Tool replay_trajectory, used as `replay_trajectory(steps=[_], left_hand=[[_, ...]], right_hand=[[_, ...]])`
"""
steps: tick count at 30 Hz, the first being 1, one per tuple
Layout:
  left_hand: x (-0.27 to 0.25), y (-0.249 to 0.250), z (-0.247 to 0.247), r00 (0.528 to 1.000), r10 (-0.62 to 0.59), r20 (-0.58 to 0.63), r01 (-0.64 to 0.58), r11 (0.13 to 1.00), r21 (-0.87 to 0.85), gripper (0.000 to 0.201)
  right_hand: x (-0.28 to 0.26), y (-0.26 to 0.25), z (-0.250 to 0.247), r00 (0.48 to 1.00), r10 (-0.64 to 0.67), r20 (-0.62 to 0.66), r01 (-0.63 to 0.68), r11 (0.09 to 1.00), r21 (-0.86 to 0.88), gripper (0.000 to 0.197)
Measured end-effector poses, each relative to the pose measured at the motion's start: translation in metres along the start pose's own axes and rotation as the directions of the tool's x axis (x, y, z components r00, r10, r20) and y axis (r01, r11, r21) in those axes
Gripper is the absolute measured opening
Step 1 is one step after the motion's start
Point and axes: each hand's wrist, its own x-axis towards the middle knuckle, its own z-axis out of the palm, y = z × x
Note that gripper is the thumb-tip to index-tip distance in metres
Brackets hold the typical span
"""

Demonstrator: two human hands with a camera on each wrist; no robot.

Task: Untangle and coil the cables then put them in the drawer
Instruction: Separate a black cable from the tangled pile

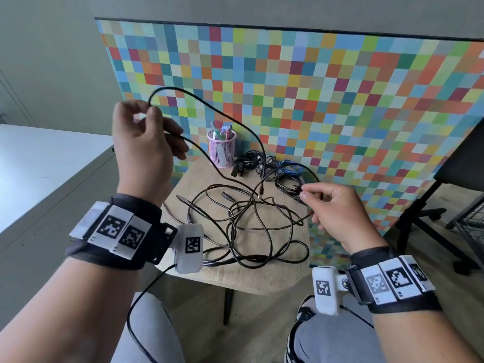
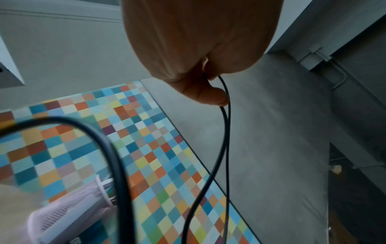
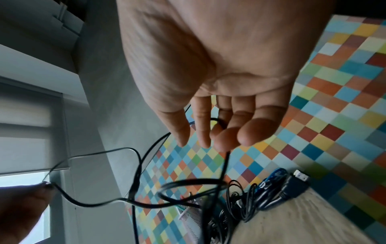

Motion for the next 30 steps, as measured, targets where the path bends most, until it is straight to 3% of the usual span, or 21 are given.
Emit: replay_trajectory(steps=[6,10,16,19,25,27,30], left_hand=[[0.008,0.009,-0.002,0.995,-0.003,-0.098,-0.021,0.969,-0.245,0.009],[0.011,0.011,-0.008,0.995,-0.014,-0.097,-0.011,0.967,-0.253,0.014],[-0.009,0.008,0.000,0.995,0.013,0.095,-0.003,0.994,-0.107,0.013],[-0.016,0.008,-0.002,0.989,0.014,0.148,-0.005,0.998,-0.067,0.016],[-0.023,-0.008,-0.022,0.973,-0.084,0.215,0.067,0.994,0.085,0.021],[-0.024,-0.017,-0.029,0.948,-0.126,0.293,0.058,0.971,0.230,0.020],[-0.027,-0.028,-0.036,0.865,-0.187,0.465,-0.068,0.875,0.479,0.032]], right_hand=[[0.004,0.010,-0.007,0.996,0.093,0.015,-0.091,0.992,-0.091,0.011],[0.001,0.015,-0.013,0.990,0.135,0.044,-0.126,0.979,-0.163,0.012],[0.001,-0.002,-0.004,0.982,0.133,0.134,-0.112,0.982,-0.151,0.020],[0.005,-0.003,0.002,0.964,0.169,0.207,-0.121,0.967,-0.226,0.028],[0.010,0.010,0.011,0.915,0.252,0.316,-0.168,0.948,-0.269,0.021],[0.012,0.010,0.015,0.901,0.242,0.361,-0.158,0.956,-0.247,0.024],[0.013,0.005,0.020,0.901,0.217,0.375,-0.123,0.958,-0.258,0.026]])
